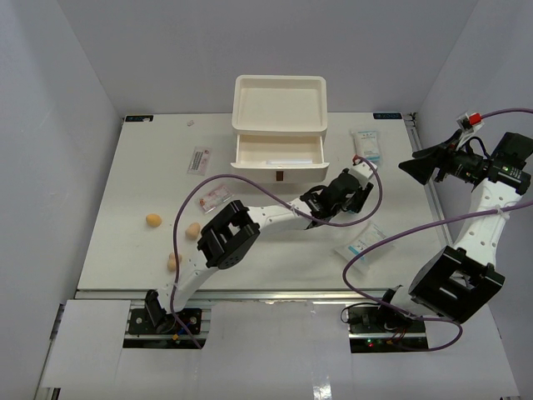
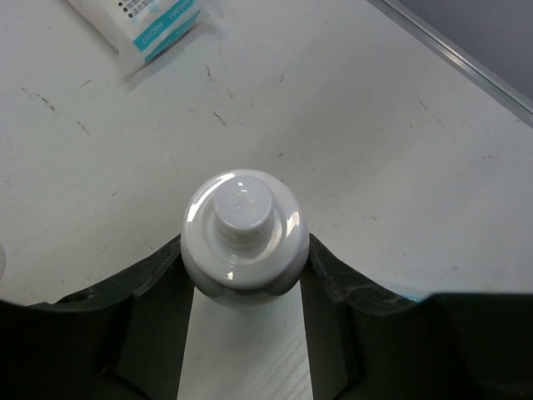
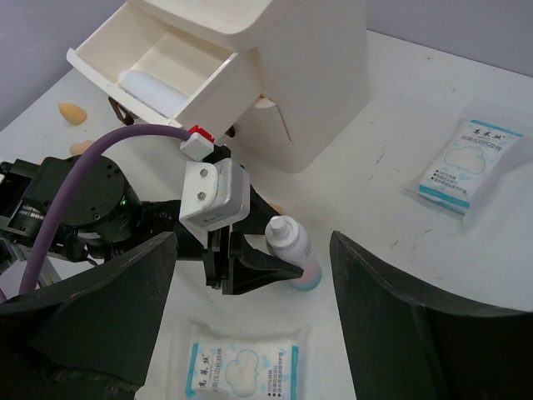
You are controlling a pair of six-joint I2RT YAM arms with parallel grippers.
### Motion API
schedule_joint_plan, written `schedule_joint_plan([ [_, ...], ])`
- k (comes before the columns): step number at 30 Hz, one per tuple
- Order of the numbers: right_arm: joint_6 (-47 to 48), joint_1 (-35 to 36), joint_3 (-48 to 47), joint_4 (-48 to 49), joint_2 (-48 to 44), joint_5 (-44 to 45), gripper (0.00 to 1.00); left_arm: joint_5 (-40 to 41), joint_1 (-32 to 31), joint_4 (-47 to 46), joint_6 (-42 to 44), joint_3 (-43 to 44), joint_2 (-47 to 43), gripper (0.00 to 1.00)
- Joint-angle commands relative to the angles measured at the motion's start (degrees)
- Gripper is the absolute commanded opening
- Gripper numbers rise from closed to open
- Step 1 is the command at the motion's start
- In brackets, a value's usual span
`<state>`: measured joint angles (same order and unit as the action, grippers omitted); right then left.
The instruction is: Organize the makeup
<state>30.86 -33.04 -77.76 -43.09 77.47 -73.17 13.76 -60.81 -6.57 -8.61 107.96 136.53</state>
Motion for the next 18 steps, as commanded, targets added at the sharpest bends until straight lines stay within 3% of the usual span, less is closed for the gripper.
schedule_joint_plan([
  [1, 0.00, -0.43, -0.03, 1.36, -0.73, -1.64, 0.80, -3.95, 0.43, -0.70, -0.64, 1.97, -1.98, 0.21],
  [8, 1.66, -0.45, -0.38, 1.26, -1.10, 0.21, 0.80, -13.73, 0.26, 0.38, -0.81, 3.38, -7.86, 0.07],
  [18, 1.83, -0.41, -2.03, 1.61, -1.26, -0.45, 0.80, -19.64, 0.00, 8.41, -3.50, 0.17, -21.19, 0.03],
])
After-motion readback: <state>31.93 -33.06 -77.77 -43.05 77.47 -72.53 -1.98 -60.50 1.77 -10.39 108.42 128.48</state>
